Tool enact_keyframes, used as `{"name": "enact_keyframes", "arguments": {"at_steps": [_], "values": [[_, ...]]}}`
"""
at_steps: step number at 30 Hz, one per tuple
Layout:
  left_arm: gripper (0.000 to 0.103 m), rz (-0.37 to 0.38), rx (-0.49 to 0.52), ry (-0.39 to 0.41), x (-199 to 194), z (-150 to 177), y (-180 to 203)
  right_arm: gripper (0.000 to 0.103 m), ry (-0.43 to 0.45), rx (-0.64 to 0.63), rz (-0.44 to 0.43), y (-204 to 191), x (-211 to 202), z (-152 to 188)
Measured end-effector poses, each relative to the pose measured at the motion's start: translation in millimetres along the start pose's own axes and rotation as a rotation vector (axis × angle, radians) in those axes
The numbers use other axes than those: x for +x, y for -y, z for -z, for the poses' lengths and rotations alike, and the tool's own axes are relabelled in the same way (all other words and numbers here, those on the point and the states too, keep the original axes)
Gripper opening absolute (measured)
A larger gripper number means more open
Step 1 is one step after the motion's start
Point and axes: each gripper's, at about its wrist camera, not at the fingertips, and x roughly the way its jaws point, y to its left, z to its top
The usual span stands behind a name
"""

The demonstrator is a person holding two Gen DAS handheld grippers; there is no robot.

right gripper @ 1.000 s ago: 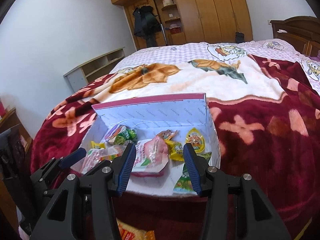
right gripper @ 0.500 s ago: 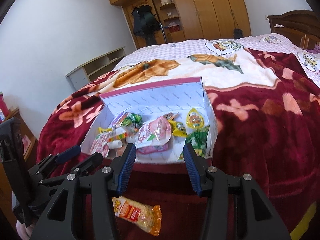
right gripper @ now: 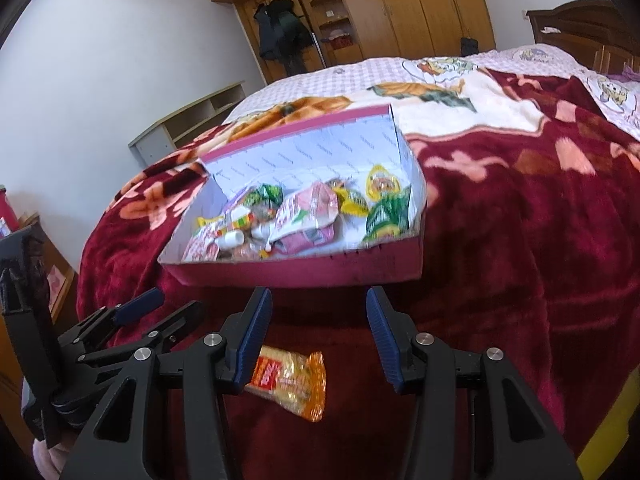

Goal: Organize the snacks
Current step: 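Withdraw both tools toward the orange bread packet on the blanket, then grasp the orange bread packet with the left tool while the right tool closes on it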

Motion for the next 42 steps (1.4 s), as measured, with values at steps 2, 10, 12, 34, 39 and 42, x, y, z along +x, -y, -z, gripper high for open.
{"name": "enact_keyframes", "arguments": {"at_steps": [2,10,12,34,39,42], "values": [[0.076,-0.001,-0.002,-0.013,1.7,6.5,-0.4,0.051,-0.011,0.008,0.003,1.2,2.5,8.1],[0.076,0.019,-0.01,-0.068,11.9,23.5,-1.3,0.051,-0.053,0.07,0.006,11.1,16.3,31.2],[0.076,0.026,-0.012,-0.078,15.1,26.6,-1.3,0.051,-0.062,0.075,0.009,12.5,18.5,34.2],[0.052,0.184,-0.062,-0.075,22.5,43.3,0.1,0.035,-0.063,0.117,-0.091,3.5,36.0,64.6],[0.042,0.202,-0.039,-0.065,21.2,43.7,5.8,0.035,-0.06,0.114,-0.101,4.1,38.5,64.8],[0.042,0.207,-0.043,-0.07,22.1,44.5,5.7,0.035,-0.06,0.113,-0.099,4.2,38.4,65.8]]}}
